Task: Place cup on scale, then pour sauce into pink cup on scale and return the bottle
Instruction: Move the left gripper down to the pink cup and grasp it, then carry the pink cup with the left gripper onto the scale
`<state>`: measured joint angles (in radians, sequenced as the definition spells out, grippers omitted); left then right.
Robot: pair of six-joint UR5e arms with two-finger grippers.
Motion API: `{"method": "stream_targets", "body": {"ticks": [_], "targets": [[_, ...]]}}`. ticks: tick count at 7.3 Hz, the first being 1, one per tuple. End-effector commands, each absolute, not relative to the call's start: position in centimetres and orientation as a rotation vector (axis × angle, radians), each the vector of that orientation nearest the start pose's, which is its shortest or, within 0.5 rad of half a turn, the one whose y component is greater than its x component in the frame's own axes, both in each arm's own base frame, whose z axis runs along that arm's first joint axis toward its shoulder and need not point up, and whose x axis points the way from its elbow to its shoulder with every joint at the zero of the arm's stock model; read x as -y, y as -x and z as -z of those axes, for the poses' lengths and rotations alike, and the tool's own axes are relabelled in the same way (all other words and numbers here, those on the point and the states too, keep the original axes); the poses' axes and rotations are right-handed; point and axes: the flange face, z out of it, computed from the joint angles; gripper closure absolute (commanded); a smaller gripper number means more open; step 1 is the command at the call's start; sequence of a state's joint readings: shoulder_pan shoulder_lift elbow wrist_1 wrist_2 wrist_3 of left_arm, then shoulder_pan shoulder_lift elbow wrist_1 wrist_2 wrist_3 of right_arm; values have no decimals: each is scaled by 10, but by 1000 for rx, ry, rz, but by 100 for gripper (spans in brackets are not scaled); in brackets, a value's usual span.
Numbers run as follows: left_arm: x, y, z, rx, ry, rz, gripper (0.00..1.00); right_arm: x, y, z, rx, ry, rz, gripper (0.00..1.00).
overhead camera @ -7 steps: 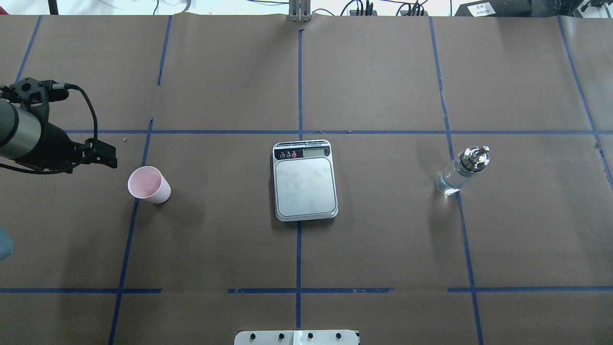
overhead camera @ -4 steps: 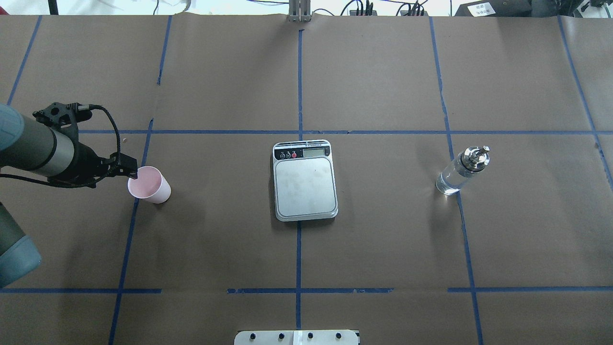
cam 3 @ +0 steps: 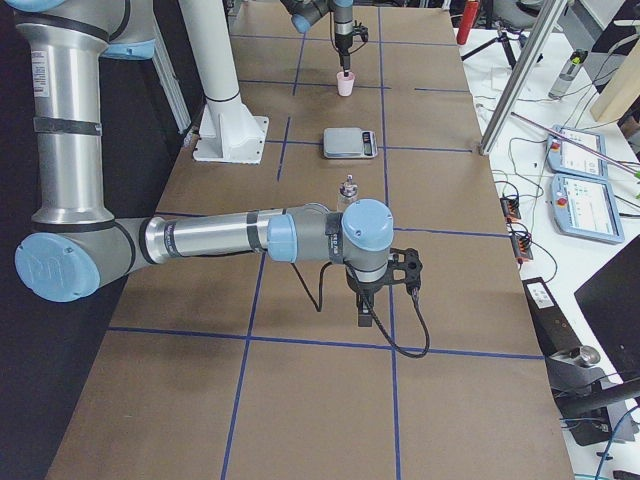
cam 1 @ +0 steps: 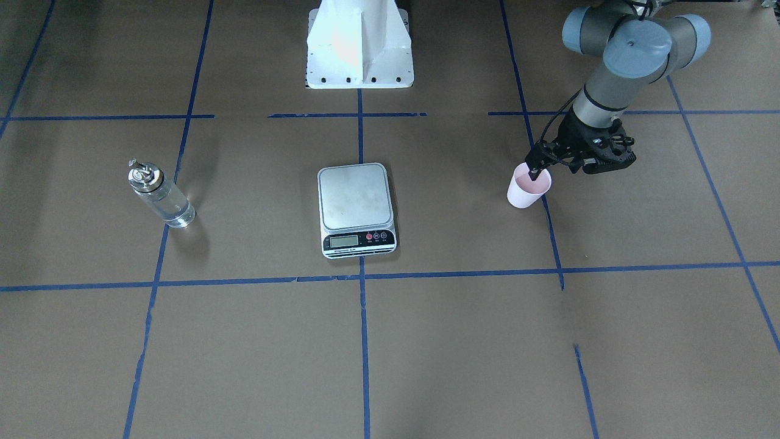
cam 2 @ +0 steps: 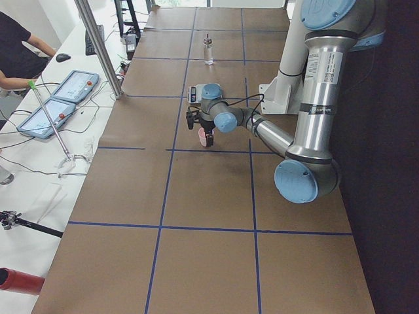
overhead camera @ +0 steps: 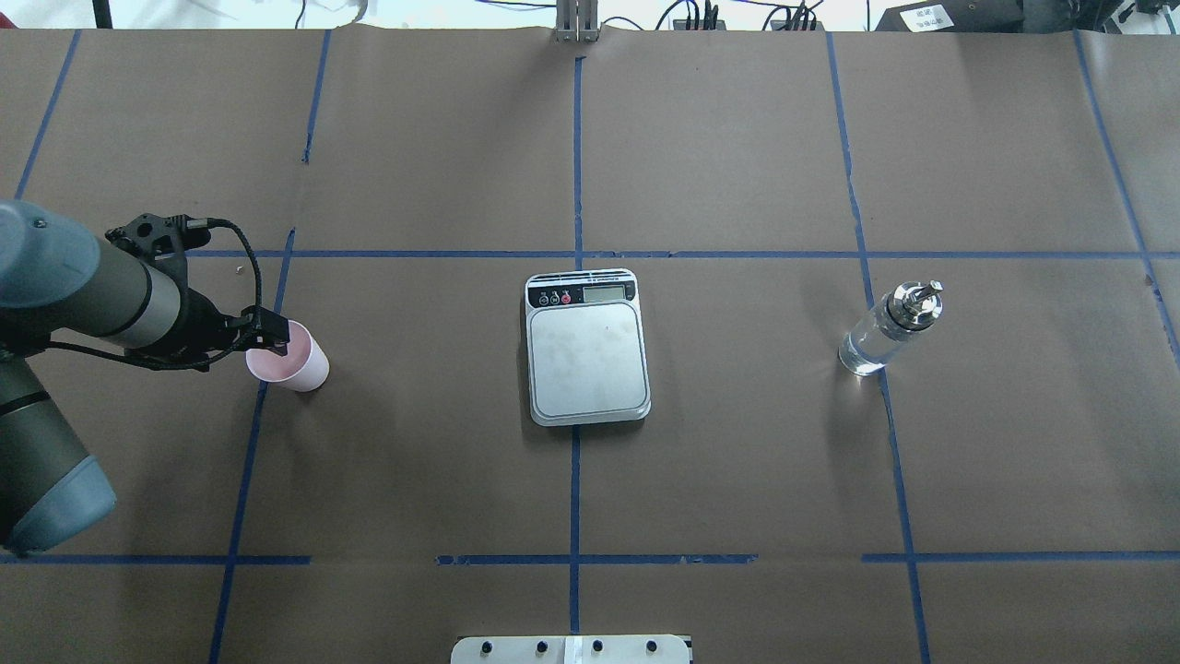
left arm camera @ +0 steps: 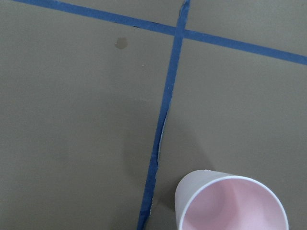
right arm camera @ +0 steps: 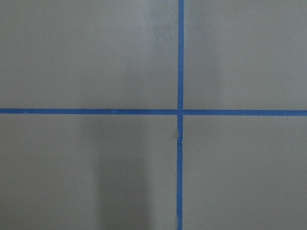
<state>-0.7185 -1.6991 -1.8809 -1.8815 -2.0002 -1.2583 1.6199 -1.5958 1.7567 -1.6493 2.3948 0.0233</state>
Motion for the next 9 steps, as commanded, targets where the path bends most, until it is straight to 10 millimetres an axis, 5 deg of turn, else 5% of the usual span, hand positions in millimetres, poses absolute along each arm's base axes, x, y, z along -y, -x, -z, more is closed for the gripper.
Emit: {"method": "stream_targets", "body": {"ticks": [1,4,5,7,8,9], "targets": [[430,-368,-417,-836,5,205,4,480,-84,-580,827,-90,-35,0],[426,-367,-419,-828,11,200,86,480,-83,-580,833,-89,-36,0],[425,-365,-417,-831,9,199,100,480,-83,-580,834,-90,-35,0],[413,-350,-385,-821,21,199,100,476,-83,-584,832,-86,-37,0],[400,-335,-343,-792,42,206,100,476,-83,-583,835,-88,-36,0],[406,-341,-289,-793,43,208,100,475,-83,-584,833,-83,-38,0]]}}
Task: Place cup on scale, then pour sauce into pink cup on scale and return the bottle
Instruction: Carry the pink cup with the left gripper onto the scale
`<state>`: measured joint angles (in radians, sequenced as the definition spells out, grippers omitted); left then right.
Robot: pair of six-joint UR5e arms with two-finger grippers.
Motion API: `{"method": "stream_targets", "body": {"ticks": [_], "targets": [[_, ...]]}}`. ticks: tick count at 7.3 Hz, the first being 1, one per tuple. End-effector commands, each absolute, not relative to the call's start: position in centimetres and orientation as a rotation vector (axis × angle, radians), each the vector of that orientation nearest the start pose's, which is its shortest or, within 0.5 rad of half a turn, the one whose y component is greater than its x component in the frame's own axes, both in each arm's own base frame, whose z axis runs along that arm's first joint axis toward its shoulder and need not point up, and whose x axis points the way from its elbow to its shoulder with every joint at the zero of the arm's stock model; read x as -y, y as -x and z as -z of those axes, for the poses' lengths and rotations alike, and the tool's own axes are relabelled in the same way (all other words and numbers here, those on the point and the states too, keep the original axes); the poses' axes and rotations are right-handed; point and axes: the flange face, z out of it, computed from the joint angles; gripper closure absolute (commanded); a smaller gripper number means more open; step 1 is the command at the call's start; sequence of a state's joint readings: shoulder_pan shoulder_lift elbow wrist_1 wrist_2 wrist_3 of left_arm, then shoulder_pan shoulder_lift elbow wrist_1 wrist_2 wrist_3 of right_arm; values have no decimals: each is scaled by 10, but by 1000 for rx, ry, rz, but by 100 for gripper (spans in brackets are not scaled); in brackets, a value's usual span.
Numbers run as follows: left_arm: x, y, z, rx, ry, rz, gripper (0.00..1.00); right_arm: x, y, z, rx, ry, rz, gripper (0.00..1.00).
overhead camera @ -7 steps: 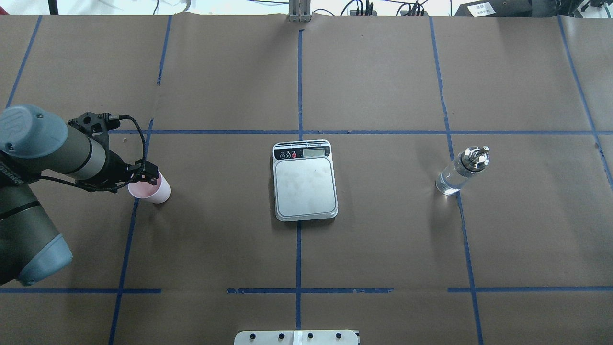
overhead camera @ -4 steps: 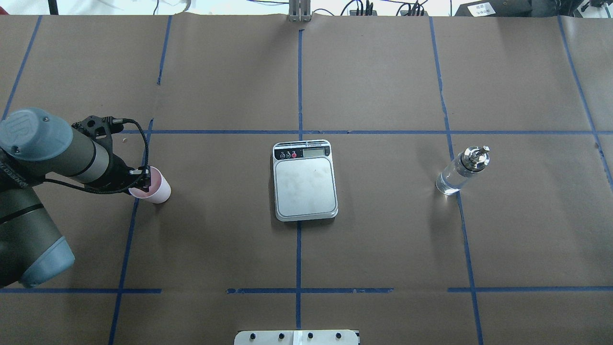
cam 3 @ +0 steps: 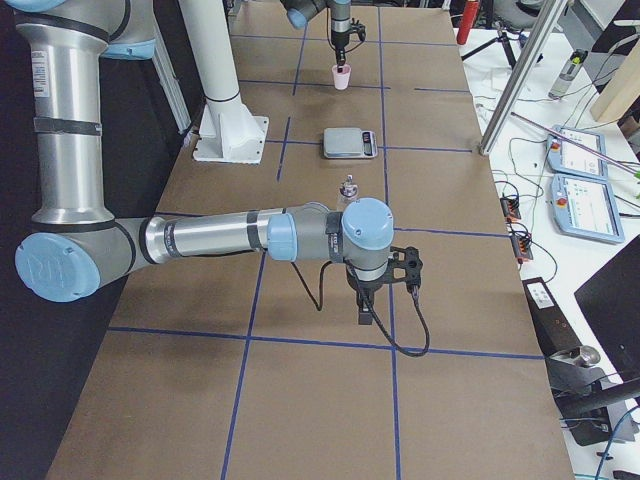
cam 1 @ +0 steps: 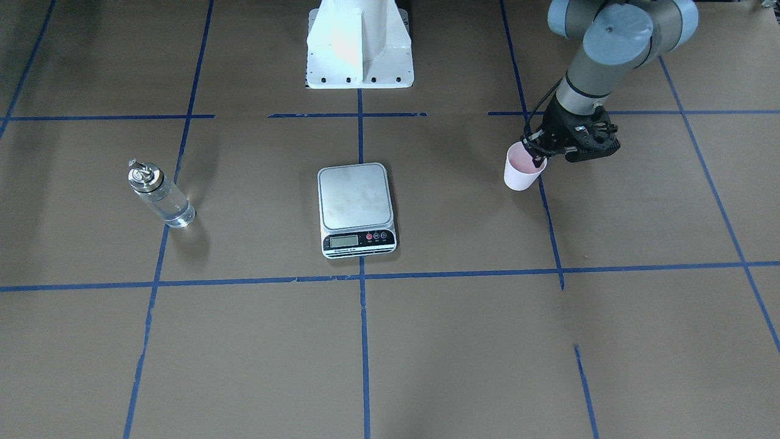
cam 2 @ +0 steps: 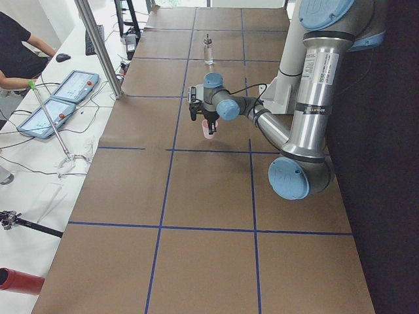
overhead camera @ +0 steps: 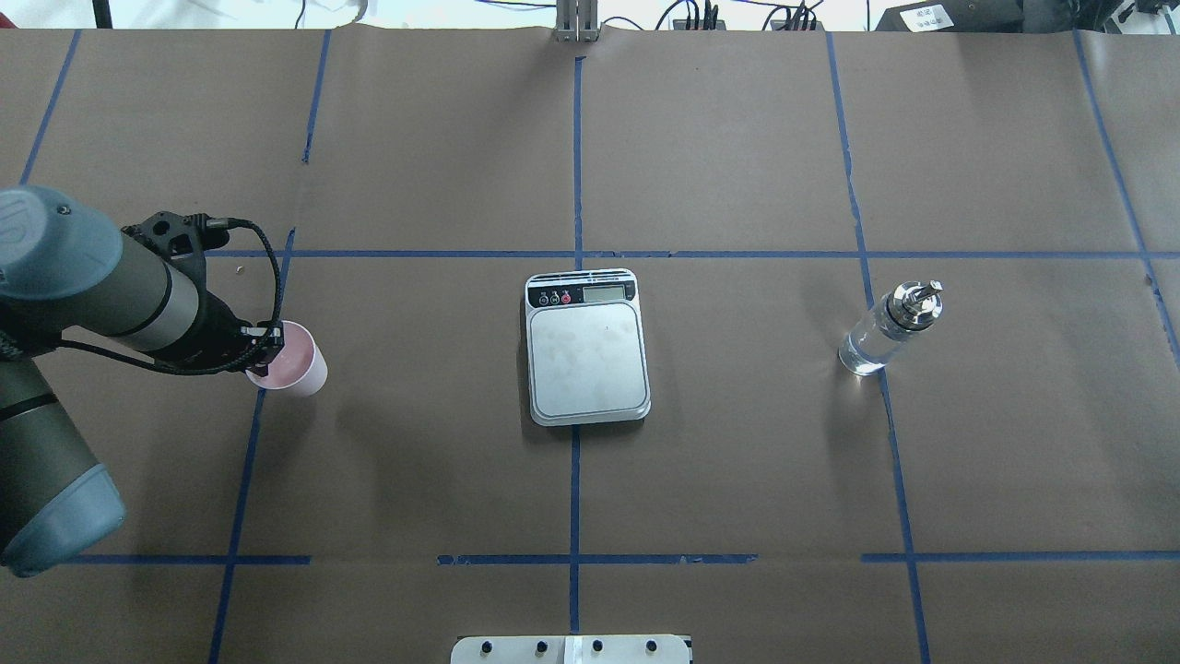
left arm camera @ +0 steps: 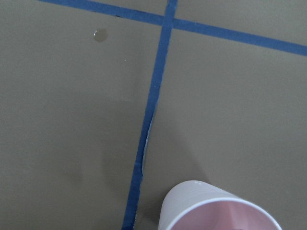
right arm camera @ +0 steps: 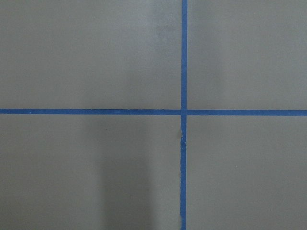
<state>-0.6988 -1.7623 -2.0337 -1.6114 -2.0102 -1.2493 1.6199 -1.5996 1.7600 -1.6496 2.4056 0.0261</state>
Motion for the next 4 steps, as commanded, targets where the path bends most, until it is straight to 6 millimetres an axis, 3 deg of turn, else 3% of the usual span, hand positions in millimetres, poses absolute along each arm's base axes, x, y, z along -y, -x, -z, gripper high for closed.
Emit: {"method": "stream_targets", "body": {"ticks": [1,3,4], "targets": [[413,-352,-236,-796,62,214,100,475,-83,-587,833,-76,-43,0],[423,-374,-173,-863,164,374,100,474,-83,-587,832,-79,-42,0],[447,-413,-144,-871,208,453,100,475,-83,-584,833,-72,-68,0]]}}
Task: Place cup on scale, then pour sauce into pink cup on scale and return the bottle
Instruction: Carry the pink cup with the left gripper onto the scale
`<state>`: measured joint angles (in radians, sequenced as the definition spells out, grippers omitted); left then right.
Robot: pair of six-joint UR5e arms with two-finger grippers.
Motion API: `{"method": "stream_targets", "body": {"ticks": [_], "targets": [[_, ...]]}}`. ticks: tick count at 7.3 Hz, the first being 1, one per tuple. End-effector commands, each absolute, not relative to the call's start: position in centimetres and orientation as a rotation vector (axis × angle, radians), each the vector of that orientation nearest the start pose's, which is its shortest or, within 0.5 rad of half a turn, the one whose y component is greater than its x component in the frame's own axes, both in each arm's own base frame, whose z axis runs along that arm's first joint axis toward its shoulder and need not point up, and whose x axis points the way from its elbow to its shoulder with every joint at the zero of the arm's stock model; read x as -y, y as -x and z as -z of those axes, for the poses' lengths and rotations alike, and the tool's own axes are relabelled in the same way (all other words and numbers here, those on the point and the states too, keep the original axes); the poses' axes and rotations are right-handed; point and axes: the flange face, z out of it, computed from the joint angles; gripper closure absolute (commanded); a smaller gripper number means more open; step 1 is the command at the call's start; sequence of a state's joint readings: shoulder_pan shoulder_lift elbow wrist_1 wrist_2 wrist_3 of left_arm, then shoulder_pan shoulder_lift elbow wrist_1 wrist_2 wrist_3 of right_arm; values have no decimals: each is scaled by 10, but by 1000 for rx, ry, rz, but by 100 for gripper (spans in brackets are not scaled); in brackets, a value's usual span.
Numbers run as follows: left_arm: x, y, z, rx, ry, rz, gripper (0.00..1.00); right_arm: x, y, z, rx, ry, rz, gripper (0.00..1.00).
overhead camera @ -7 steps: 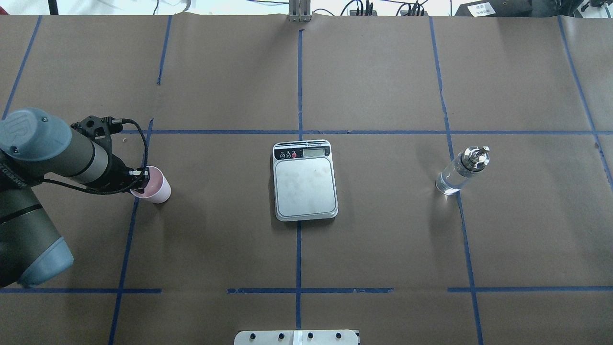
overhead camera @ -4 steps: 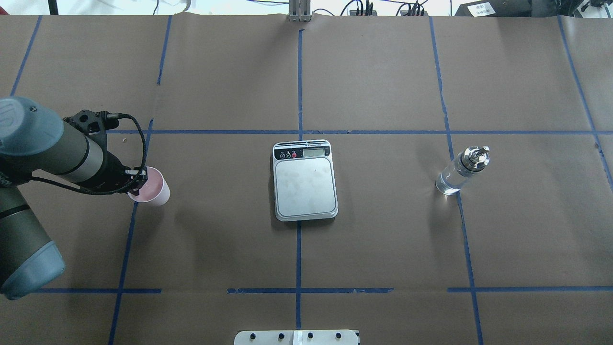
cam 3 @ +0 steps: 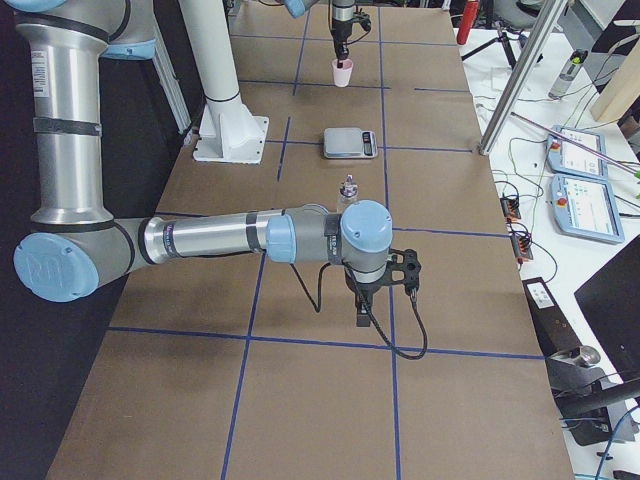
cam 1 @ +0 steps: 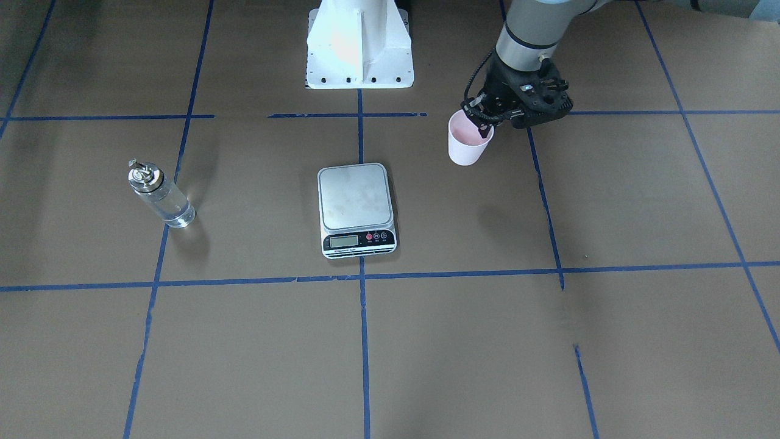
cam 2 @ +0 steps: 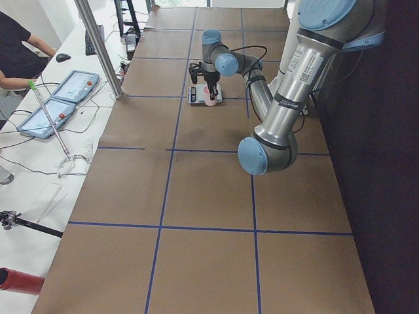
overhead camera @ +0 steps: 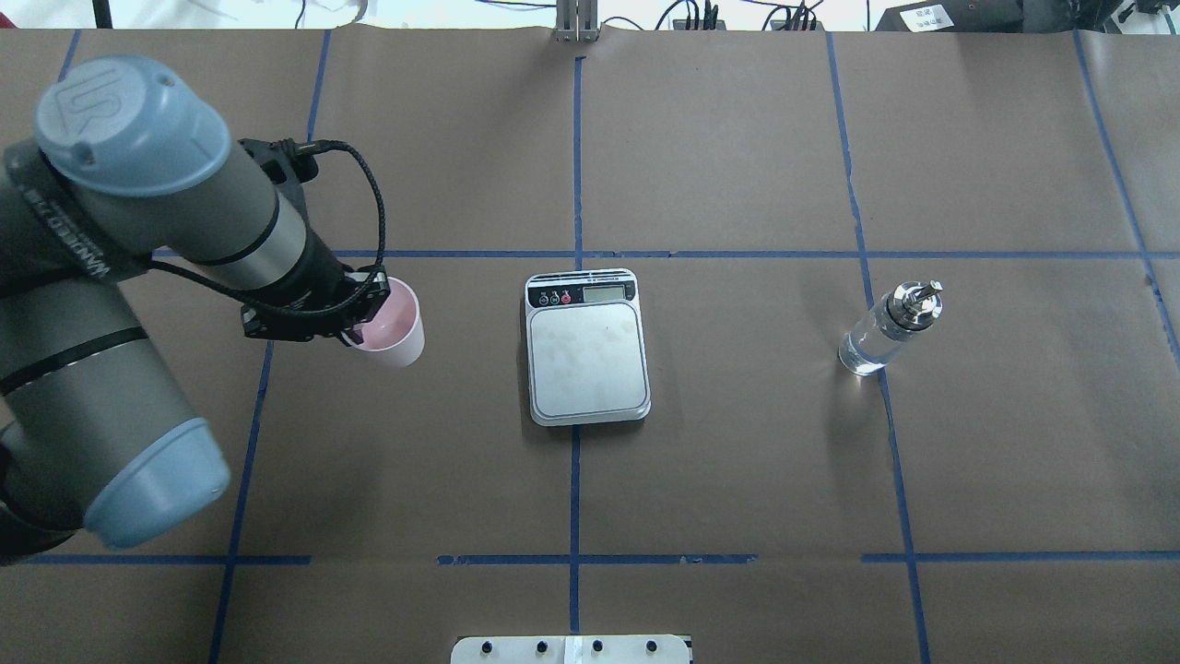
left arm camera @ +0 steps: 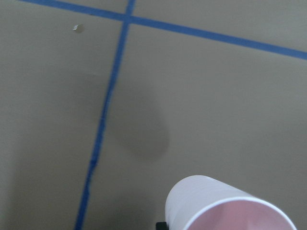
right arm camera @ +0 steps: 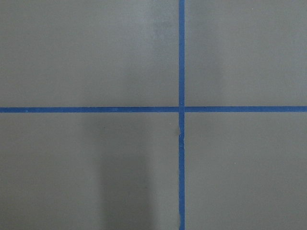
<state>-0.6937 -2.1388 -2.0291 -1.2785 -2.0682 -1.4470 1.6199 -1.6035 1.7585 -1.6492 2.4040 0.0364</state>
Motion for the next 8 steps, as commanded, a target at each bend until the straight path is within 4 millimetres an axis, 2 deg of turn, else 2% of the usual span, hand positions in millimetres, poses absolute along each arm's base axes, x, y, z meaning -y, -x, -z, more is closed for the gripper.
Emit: {"method": "stream_targets", "body": {"ticks": [1,2,3,4,6,8], "targets": [[457,-457,-127,-889,241,485,100,476,-83,-578,836,-65,-105,0],[462,-483,-118,-904,263,517,100,477,-82,-574,839,-58,-131,0],[461,-503,-124,-879,284,537,100,477,-82,-569,841,-66,-128,0],[446,-523,-125,-868,267,568,100,477,-82,-567,843,-69,-127,0],[454,-544,-134,-873,274,577,100,478,-82,-566,841,-72,-126,0],[451,-557,-131,-865,281,566,100,478,-82,-565,843,-73,-125,0]]}}
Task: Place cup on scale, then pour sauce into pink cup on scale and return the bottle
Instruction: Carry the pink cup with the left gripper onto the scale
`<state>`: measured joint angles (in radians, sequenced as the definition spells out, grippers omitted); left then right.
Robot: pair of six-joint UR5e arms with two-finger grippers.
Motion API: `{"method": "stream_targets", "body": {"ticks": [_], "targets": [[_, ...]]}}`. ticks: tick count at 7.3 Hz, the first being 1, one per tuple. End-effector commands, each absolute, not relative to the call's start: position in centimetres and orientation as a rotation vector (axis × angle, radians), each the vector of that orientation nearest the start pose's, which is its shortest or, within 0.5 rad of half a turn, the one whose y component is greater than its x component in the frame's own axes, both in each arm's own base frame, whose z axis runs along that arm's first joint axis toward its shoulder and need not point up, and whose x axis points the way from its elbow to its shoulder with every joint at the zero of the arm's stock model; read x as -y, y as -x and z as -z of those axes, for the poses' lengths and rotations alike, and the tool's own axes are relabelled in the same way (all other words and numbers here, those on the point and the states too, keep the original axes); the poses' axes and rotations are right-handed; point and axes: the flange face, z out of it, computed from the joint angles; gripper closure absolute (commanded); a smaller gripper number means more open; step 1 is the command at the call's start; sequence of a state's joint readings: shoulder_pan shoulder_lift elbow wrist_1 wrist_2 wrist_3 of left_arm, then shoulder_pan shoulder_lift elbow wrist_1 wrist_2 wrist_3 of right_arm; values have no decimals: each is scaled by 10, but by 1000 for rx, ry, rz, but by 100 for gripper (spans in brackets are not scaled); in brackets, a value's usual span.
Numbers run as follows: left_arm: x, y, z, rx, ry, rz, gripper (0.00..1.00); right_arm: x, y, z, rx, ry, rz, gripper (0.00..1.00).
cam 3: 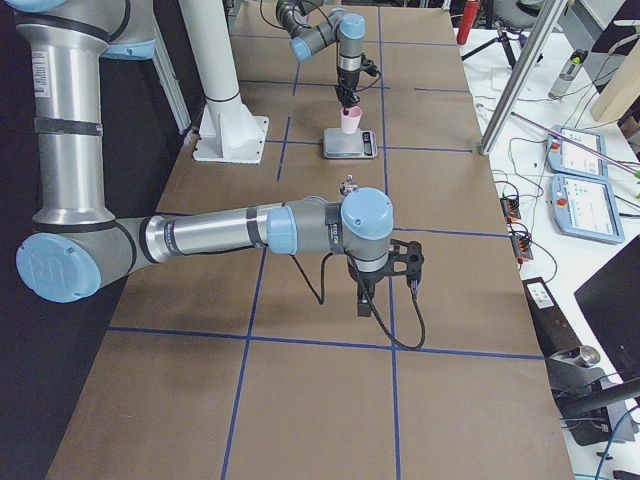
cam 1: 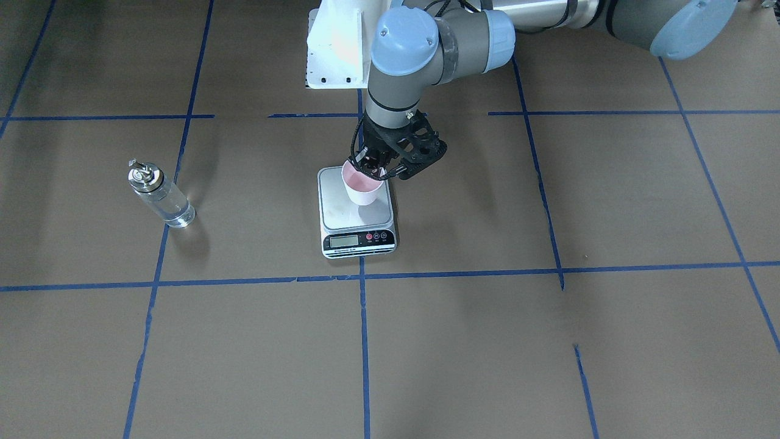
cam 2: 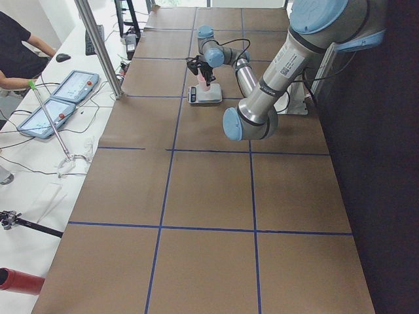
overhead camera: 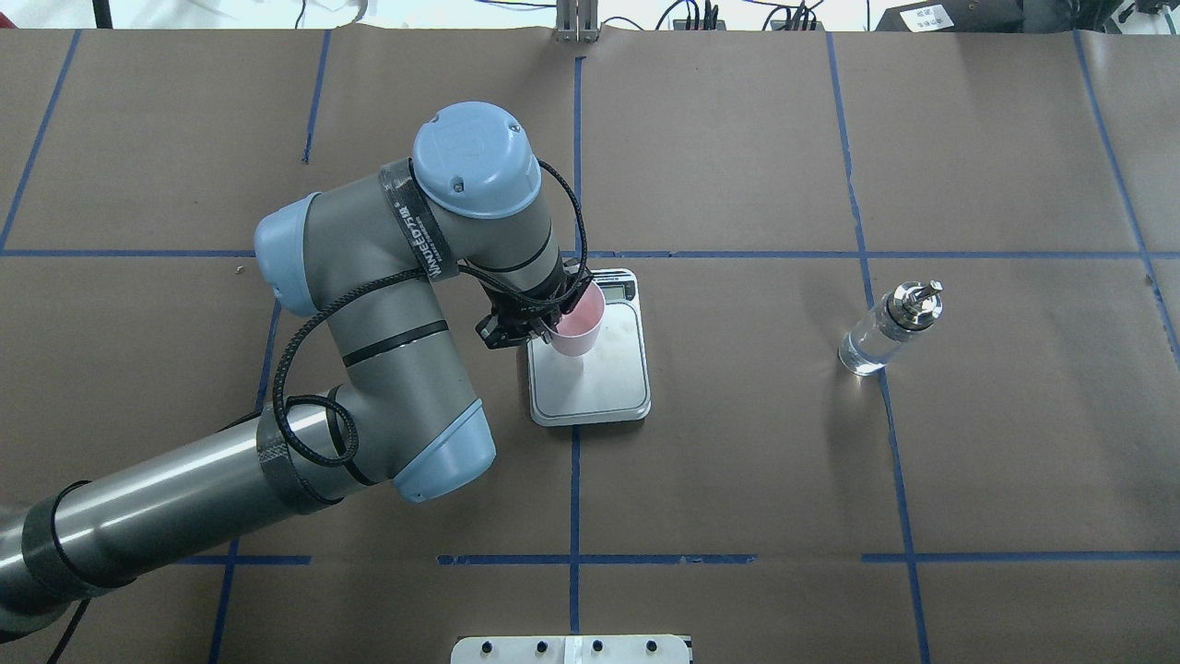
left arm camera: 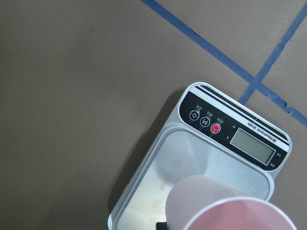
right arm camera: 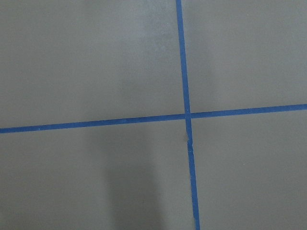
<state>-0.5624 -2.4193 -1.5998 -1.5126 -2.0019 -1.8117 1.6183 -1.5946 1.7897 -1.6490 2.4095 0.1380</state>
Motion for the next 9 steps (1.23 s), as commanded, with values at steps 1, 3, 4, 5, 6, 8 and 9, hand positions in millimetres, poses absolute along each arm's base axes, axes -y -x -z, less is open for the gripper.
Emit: {"method": "stream_targets", "body": {"ticks": [1,3,4,5,6,8,9], "targets": [[455,-566,-136,-870,280,562,100,478,-82,-565,849,-73,-124,0],[456,-571,-140,-868,280,557,100,478,-81,-565,861,-69,-125,0],[456,-571,-141,-868,277,547,80,478,-81,-565,861,-69,-125,0],[455,-570,-143,-868,261,520,1,477,-80,-564,869,-67,-126,0],[454,-568,-141,-875,253,505,0,477,-79,-562,892,-69,-122,0],[435,-534,-111,-899,236,468,0,477,-78,-545,912,-93,-109,0],[431,-497,-96,-875,193,415,0,477,-78,-534,909,-107,-115,0]]}}
